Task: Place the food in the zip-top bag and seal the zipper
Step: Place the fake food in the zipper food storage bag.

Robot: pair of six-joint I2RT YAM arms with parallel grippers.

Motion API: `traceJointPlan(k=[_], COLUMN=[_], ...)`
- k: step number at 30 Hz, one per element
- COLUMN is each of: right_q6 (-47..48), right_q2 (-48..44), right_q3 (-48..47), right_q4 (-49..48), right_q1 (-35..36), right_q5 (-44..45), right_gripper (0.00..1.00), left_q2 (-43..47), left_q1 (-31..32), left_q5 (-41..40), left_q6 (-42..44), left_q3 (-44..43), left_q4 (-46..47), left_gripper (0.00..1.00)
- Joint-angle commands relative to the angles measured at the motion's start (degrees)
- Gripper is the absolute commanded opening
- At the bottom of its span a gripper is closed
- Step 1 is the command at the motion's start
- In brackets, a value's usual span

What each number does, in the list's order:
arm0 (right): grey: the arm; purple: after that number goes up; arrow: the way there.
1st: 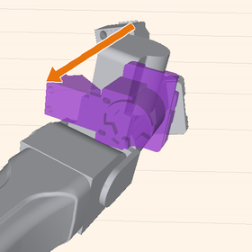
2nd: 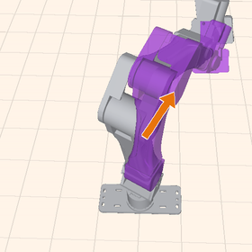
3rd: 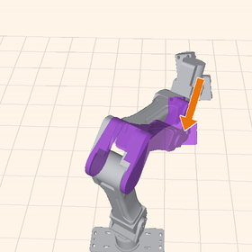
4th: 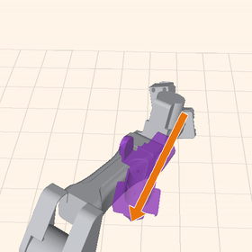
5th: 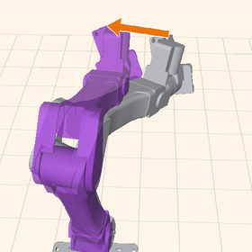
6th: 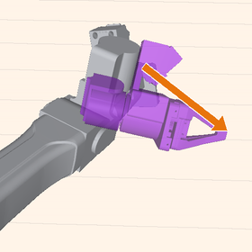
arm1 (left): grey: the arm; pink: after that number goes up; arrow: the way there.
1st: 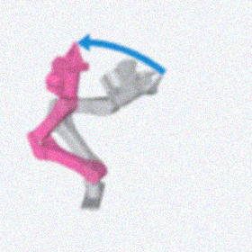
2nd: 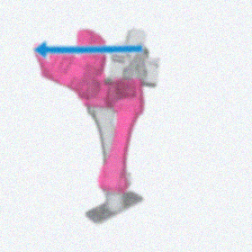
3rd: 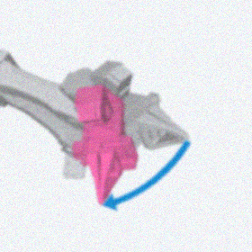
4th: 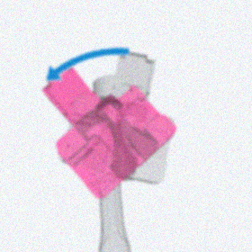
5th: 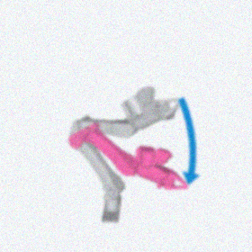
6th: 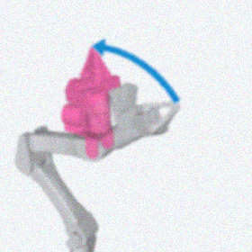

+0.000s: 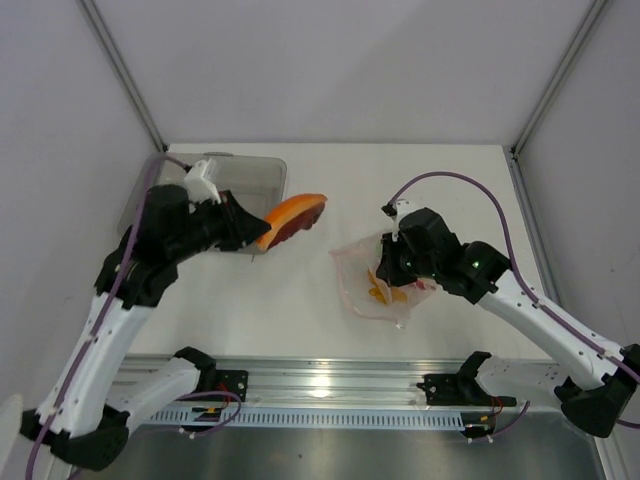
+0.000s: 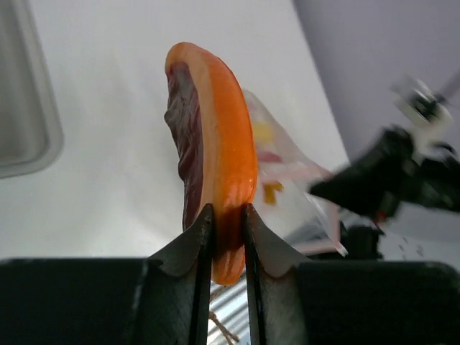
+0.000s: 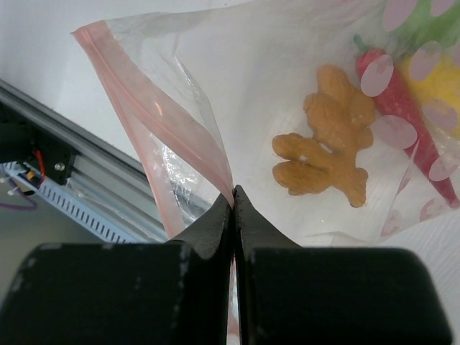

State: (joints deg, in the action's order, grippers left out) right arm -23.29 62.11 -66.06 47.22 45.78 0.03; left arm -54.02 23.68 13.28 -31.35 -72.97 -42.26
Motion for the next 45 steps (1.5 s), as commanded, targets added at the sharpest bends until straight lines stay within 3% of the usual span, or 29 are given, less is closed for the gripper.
traceJointPlan(k=[1,7,13,20,26,34,45], right_q6=[1.93,2.28,1.14,0.09,0.17,-0.62,-1.14], right_q2=[1.43,3.72,4.69,3.11,1.61,1.09,2.05], right_q3=[-2.49,-2.49,-3.11,-2.93,-2.76,-2.32,-1.53], right_q4=[-3.45,-6.7,-9.52,-10.13,-10.66,-11.62,-13.73], right_q1=[-0.78,-2.54,-2.63,-2.19,-0.87,0.36,0.8], right_q5=[4.62,4.45,2.95,4.19,2.87,1.81,0.67], right_gripper=[0.0,0.0,0.0,0.0,0.0,0.0,0.0], left_q2=[7.86,20.17,26.59,27.47,28.01,28.09,27.13], left_q1=[0.66,0.66,0.75,0.75,0.75,1.01,5.76], left_q5=[12.55,21.34,26.8,21.36,22.4,20.74,16.61], left_q6=[-4.32,-13.46,-27.96,-32.27,-38.68,-42.11,-50.73], left_q3=[1.78,5.38,16.62,19.35,25.86,29.62,33.68], left_q4=[-3.25,-3.45,9.11,5.96,14.65,17.72,28.35], left_gripper=[0.0,0.01,0.01,0.0,0.0,0.01,0.01])
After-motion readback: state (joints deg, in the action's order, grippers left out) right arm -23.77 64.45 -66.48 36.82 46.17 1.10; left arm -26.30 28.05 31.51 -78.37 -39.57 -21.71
